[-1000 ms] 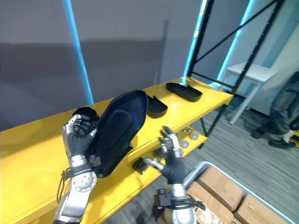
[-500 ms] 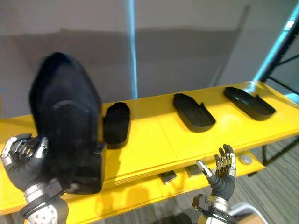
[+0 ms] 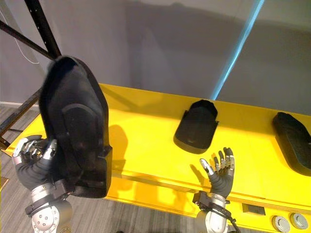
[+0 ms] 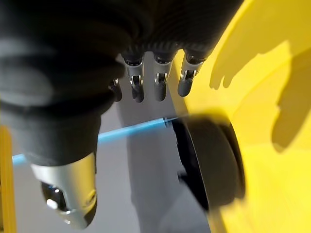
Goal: Walk over and take plastic housings, then place them on the shelf
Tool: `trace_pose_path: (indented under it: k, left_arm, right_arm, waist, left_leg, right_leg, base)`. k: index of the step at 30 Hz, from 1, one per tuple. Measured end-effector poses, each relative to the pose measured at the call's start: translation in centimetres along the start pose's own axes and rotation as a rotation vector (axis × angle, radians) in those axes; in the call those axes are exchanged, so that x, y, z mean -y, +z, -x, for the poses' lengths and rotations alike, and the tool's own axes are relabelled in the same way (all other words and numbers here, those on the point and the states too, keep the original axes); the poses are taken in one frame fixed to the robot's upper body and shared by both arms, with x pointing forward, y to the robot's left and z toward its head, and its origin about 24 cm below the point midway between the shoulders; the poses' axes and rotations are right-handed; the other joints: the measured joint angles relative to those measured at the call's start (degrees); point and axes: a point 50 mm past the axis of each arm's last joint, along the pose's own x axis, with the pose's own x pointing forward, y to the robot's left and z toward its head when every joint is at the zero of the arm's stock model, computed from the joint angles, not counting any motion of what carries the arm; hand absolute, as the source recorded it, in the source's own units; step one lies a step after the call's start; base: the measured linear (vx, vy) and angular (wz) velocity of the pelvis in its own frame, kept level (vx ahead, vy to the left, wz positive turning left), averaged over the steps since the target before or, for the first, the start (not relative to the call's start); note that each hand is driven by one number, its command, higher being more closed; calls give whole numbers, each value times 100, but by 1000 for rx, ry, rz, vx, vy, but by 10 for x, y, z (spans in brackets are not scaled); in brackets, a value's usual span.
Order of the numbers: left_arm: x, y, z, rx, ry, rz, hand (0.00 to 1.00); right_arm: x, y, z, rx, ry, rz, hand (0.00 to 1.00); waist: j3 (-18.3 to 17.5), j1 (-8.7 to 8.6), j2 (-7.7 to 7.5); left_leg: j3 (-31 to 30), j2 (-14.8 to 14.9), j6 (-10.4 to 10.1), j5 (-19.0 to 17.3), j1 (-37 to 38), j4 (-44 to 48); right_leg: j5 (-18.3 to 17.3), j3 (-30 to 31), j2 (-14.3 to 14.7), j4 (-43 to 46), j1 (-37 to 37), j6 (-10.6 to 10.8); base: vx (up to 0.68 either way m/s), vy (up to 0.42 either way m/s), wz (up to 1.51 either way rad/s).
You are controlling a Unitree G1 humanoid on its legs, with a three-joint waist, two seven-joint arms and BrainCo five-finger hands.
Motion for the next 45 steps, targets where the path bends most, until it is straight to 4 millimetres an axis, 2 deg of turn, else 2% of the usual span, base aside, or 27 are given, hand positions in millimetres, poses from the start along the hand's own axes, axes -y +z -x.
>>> trace_pose_path:
  k: [1,3,4,5,7,8,10,12,13,16,18,20,21,22,23,24,25,26,27,28,30,33,35,39,41,42,45]
  left_arm:
    - [2,0,-2,4,-28,8,100]
    - [3,2,-5,21,-48,8,100]
    - [6,1,-8,26,-66,11,100]
    - [11,-3,-12,20,-106,11,100]
    - [18,-10,-14,3,-143,14,100]
    - [23,-14,-14,-10,-168,21,100]
    - [27,-15,-13,-16,-188,32,100]
    - [29,-16,-11,-27,-194,40,100]
    - [29,-18,-7,-48,-189,45,100]
    - [26,-24,1,-105,-154,73,100]
    - [21,-28,6,-141,-133,78,100]
    - [18,-29,9,-154,-114,73,100]
    - [13,-29,9,-157,-91,64,100]
    - [9,-29,8,-153,-75,55,100]
    - [8,-30,8,-156,-73,50,100]
    - [5,-33,8,-167,-63,37,100]
    - [2,-34,7,-170,-50,16,100]
    - [0,-35,7,-172,-40,2,100]
    - [-3,-35,6,-173,-24,-17,100]
    - [-5,-38,5,-180,-24,-39,100]
    - [-13,-39,3,-184,-16,-83,100]
    - [-21,-39,-7,-164,20,-124,100]
    - [-26,-45,-17,-170,56,-154,100]
    - [-22,-54,-36,-177,84,-160,100]
    - [-12,-57,-59,-152,92,-155,100]
    - [-11,-56,-62,-149,95,-156,100]
    - [-6,-53,-91,-116,131,-146,100]
  right_arm:
    - [0,-1,0,-8,6,3,0]
    - [-9,-5,2,-31,44,-7,0]
    - [-13,-7,4,-48,71,-3,0]
    - [-14,-10,7,-71,81,12,0]
    - [-10,-12,11,-85,79,22,0]
    - [-5,-12,14,-93,69,35,0]
    - [0,-13,18,-107,65,60,0]
    - [2,-15,21,-120,64,67,0]
    - [3,-15,22,-124,61,68,0]
    - [0,-15,21,-120,78,68,0]
    - [-2,-14,19,-110,90,66,0]
    - [-5,-12,14,-95,119,75,0]
    - [-8,-9,9,-77,147,93,0]
    - [-8,-7,5,-60,154,102,0]
    - [-6,-5,3,-54,149,108,0]
    - [0,-3,1,-45,132,125,0]
    - [5,-2,1,-43,112,137,0]
    - [9,-2,3,-47,102,147,0]
    - [17,-2,6,-57,84,168,0]
    - [25,-4,10,-84,57,189,0]
    - [25,-8,19,-111,33,170,0]
    - [18,-14,25,-136,39,153,0]
    - [12,-17,27,-150,75,143,0]
    - [6,-17,28,-150,125,144,0]
    - [3,-16,27,-148,159,148,0]
    - [2,-16,27,-144,164,146,0]
    - [-3,-11,26,-124,193,137,0]
  waist:
    - [-3,51,11]
    - [-26,156,46]
    - [3,96,153]
    - [22,-33,225]
    - [15,-164,228]
    - [10,-209,226]
    - [-4,-260,220]
    - [-33,-313,256]
    - [-74,-280,298]
    - [-79,-261,295]
    - [-79,-134,293]
    - [-81,-54,293]
    - [-87,-44,292]
    - [-84,-76,287]
    - [-91,-104,293]
    - [-107,-163,308]
    - [-150,-196,374]
    - [-183,-214,427]
    - [-282,-226,606]
    - [-334,-273,636]
    - [-390,-298,496]
    - [-415,-289,437]
    - [-409,-301,419]
    - [-366,-370,355]
    - [-180,-461,360]
    - [-154,-472,362]
    - [56,-580,345]
  left_leg:
    - [236,-142,97,-50,93,-102]
    - [692,-272,341,74,277,-557]
    - [767,-307,508,215,369,-849]
    - [713,-364,571,367,499,-1159]
    - [663,-501,634,615,771,-1667]
    - [658,-615,666,806,1010,-2081]
    - [680,-764,736,1036,1250,-2520]
    - [729,-827,799,1110,1269,-2647]
    - [815,-800,797,1109,1276,-2662]
    - [972,-731,679,927,1307,-2410]
    - [967,-620,504,732,1125,-1818]
    - [574,-584,436,692,866,-1249]
    - [338,-584,311,586,750,-1102]
    - [369,-375,130,362,625,-738]
    - [373,-201,114,319,599,-619]
    - [362,123,1,273,600,-614]
    - [292,415,-98,335,664,-886]
    - [224,548,-207,428,736,-1118]
    - [151,754,-306,714,890,-1560]
    - [130,688,-575,834,1068,-1872]
    - [233,299,-402,962,1297,-2224]
    - [329,-24,-270,1052,1380,-2434]
    - [359,-42,-195,1136,1410,-2592]
    - [379,-29,-243,1488,1291,-3062]
    - [393,112,-281,1839,1142,-3490]
    - [402,129,-281,1859,1139,-3542]
    - [421,244,-305,2035,940,-3636]
  right_leg:
    - [125,205,-229,181,-190,-61]
    - [374,266,-490,578,-724,-495]
    - [241,377,-347,832,-945,-544]
    - [2,713,60,977,-1008,-274]
    - [-271,1075,609,1085,-982,-47]
    - [-476,1075,942,1008,-914,-78]
    - [-588,851,1202,522,-772,-226]
    - [-467,815,1333,-117,-640,-540]
    - [-338,874,1387,-341,-564,-612]
    - [-269,1072,1418,-415,-470,-587]
    - [-263,1272,1442,-399,-460,-586]
    - [-207,1414,1428,-407,-469,-591]
    - [-108,1462,1368,-431,-459,-606]
    - [-87,1468,1327,-430,-473,-595]
    - [-87,1445,1294,-420,-464,-595]
    - [-84,1422,1217,-418,-439,-589]
    - [-69,1401,1157,-435,-444,-549]
    - [-62,1376,1146,-460,-441,-494]
    - [-63,1325,1142,-545,-381,-340]
    - [-69,1271,1033,-577,-274,-201]
    - [17,1259,681,-616,-231,-77]
    - [142,1265,358,-630,-261,60]
    - [271,1263,363,-719,-285,99]
    - [285,1259,423,-822,-563,103]
    - [419,1261,622,-935,-865,103]
    - [434,1262,646,-937,-896,88]
    - [515,1284,796,-933,-1168,26]
  base:
    - [16,491,-67]
    - [-33,371,-83]
    - [-38,265,-41]
    - [-24,229,-9]
    - [47,141,19]
    - [84,105,13]
    - [72,64,0]
    - [66,27,-12]
    - [67,42,-32]
    - [45,30,-34]
    - [17,-26,-48]
    - [8,-90,-39]
    - [27,-62,-31]
    - [38,-32,-19]
    - [33,-4,7]
    - [42,45,15]
    - [48,99,13]
    - [60,197,10]
    - [97,297,20]
    - [108,330,21]
    - [90,335,13]
    - [43,247,4]
    - [-11,124,-5]
    - [-78,-10,-3]
    - [-135,-59,-5]
    - [-128,-40,-11]
    - [-93,-29,-8]
